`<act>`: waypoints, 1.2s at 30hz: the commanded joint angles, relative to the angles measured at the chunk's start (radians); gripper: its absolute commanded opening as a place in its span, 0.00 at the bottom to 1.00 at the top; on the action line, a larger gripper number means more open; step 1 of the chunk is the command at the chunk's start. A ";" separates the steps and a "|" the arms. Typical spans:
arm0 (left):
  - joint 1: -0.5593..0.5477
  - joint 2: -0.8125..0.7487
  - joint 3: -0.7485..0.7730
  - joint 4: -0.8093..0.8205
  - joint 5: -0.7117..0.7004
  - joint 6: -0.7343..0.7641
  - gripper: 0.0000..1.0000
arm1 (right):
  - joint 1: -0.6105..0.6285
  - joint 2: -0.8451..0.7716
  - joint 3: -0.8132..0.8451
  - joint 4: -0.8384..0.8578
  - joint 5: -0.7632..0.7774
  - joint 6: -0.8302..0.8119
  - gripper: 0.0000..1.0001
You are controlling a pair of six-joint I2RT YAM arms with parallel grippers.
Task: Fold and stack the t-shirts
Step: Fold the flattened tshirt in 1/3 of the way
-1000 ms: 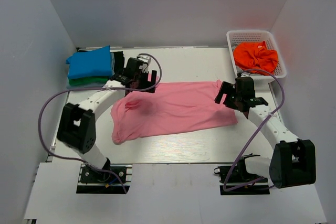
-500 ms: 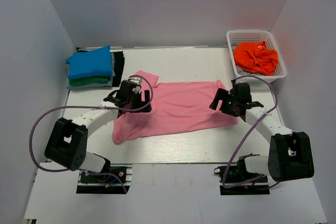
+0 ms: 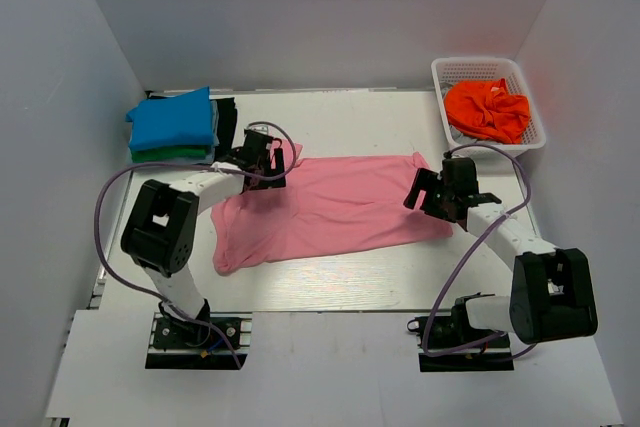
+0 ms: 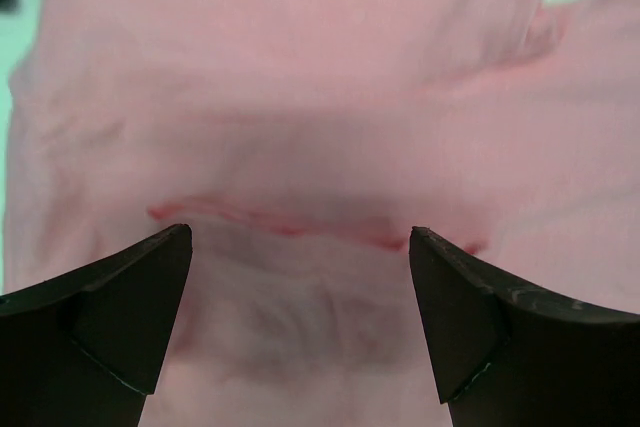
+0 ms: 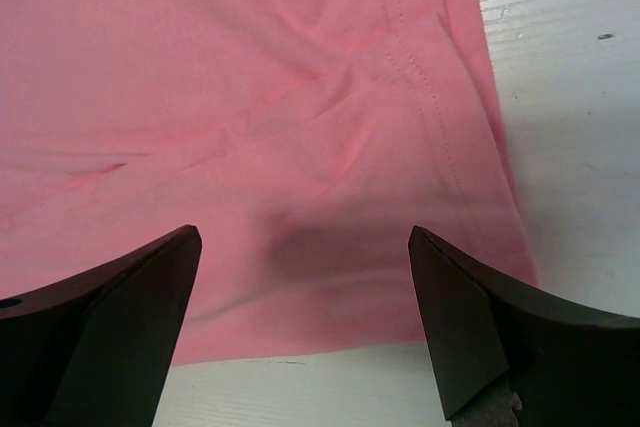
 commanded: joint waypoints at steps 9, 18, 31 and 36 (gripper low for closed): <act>0.015 -0.056 0.062 -0.104 -0.117 -0.095 1.00 | -0.003 0.019 -0.025 0.013 0.087 0.026 0.90; 0.002 -0.327 0.030 -0.311 -0.177 -0.303 1.00 | -0.003 0.038 -0.108 0.005 0.122 0.084 0.90; -0.008 -0.467 -0.462 -0.267 0.127 -0.449 1.00 | -0.004 -0.059 -0.157 -0.060 0.056 0.086 0.90; -0.008 -0.530 -0.550 -0.365 0.149 -0.541 1.00 | -0.003 -0.143 -0.193 -0.143 0.087 0.140 0.90</act>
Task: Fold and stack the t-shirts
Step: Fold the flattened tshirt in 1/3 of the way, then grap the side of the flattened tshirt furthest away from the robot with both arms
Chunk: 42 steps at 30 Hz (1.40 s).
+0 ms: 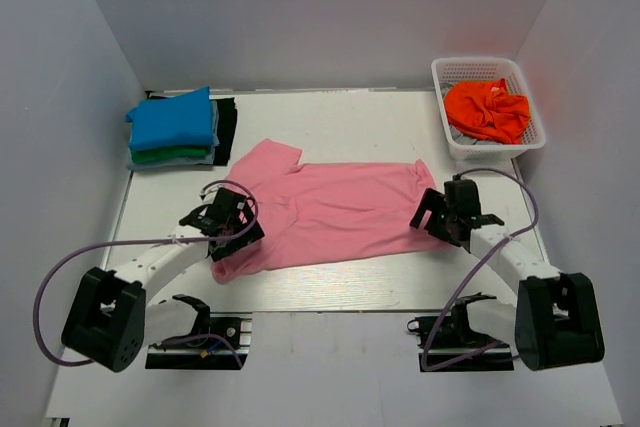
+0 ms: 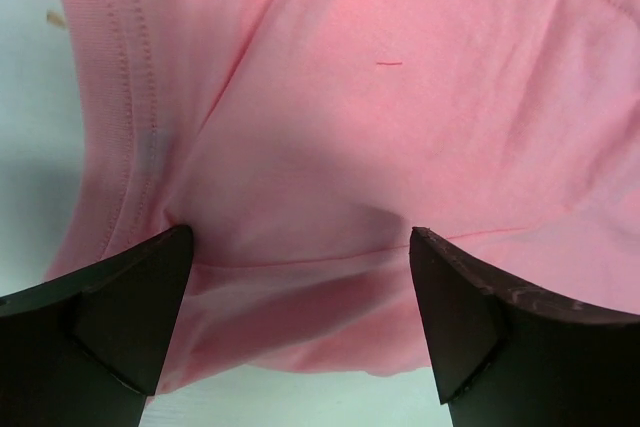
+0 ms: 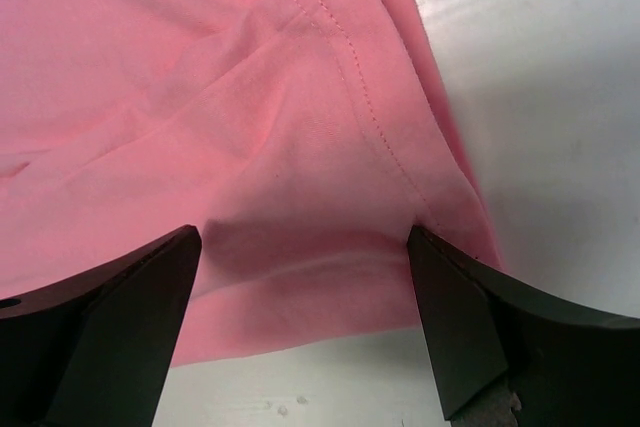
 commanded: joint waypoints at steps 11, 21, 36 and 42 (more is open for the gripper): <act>0.000 -0.207 0.139 -0.125 -0.013 -0.018 1.00 | -0.001 -0.256 0.052 -0.165 0.024 -0.012 0.90; 0.029 0.269 0.556 -0.013 -0.269 0.140 1.00 | -0.001 0.007 0.311 -0.048 0.025 -0.070 0.90; 0.135 1.034 1.276 -0.008 -0.124 0.485 1.00 | -0.005 0.428 0.655 -0.112 0.144 -0.183 0.90; 0.135 1.117 1.325 -0.040 -0.084 0.511 0.88 | -0.004 0.540 0.713 -0.111 0.116 -0.154 0.90</act>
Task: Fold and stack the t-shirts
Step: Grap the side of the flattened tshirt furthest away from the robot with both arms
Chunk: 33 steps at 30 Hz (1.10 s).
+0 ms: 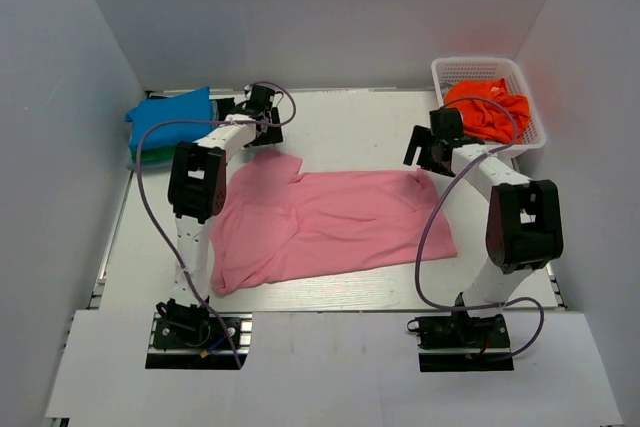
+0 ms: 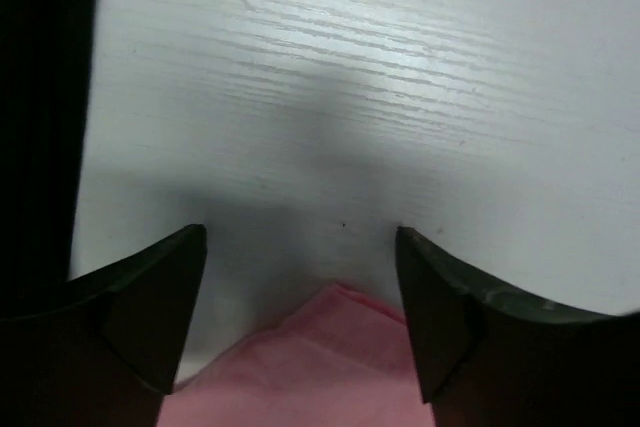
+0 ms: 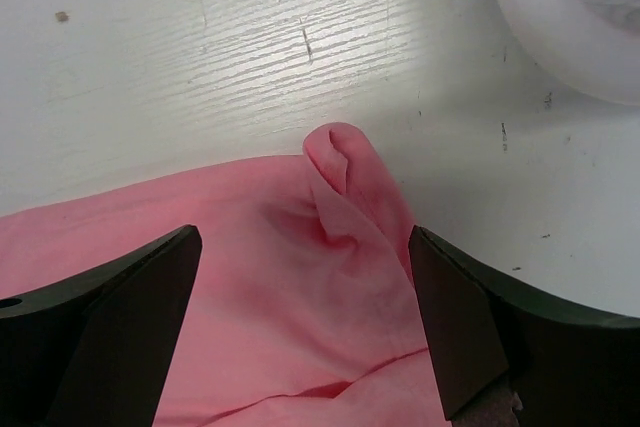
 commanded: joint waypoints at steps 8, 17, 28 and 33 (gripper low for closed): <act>-0.001 -0.083 -0.160 -0.011 0.083 0.005 0.49 | -0.004 0.102 0.090 -0.006 0.044 0.018 0.90; -0.001 -0.153 -0.272 0.000 0.083 -0.004 0.39 | 0.000 0.169 0.148 -0.006 0.081 0.023 0.90; -0.010 -0.164 -0.226 0.107 0.114 0.065 0.00 | 0.002 0.306 0.254 0.008 0.038 -0.003 0.86; -0.019 -0.251 -0.280 0.181 0.104 0.079 0.00 | -0.003 0.355 0.274 -0.008 0.055 0.018 0.74</act>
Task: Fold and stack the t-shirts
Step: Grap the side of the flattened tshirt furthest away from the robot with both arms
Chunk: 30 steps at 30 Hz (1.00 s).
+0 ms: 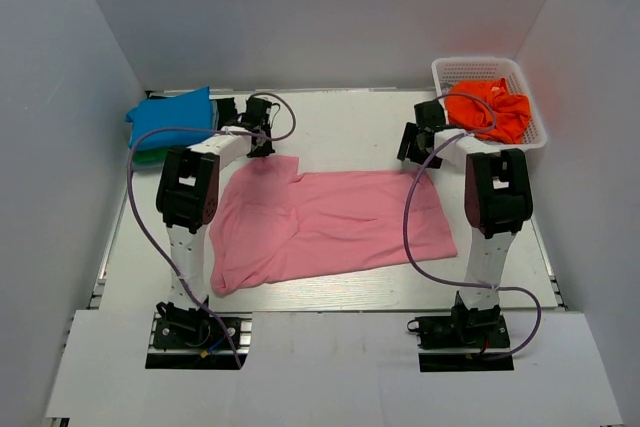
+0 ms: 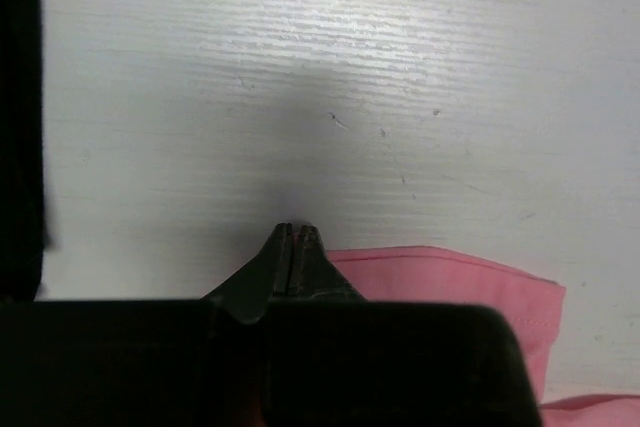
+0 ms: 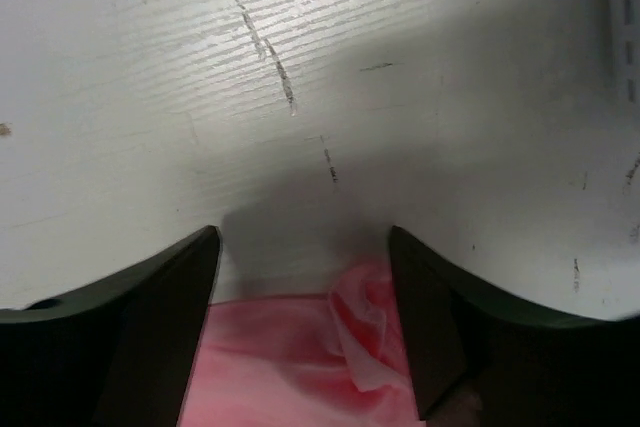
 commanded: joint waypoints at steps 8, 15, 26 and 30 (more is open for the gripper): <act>-0.010 -0.193 -0.109 0.112 0.008 0.035 0.00 | -0.007 -0.006 -0.035 -0.031 0.040 0.040 0.15; -0.010 -0.248 -0.153 0.130 0.035 0.044 0.00 | -0.005 -0.060 -0.070 -0.039 0.088 0.040 0.32; -0.010 -0.297 -0.175 0.115 0.054 0.035 0.00 | 0.001 -0.087 -0.149 -0.003 0.103 0.019 0.00; -0.010 -0.297 -0.160 0.111 0.063 0.035 0.00 | -0.001 -0.084 -0.109 0.026 0.106 -0.010 0.00</act>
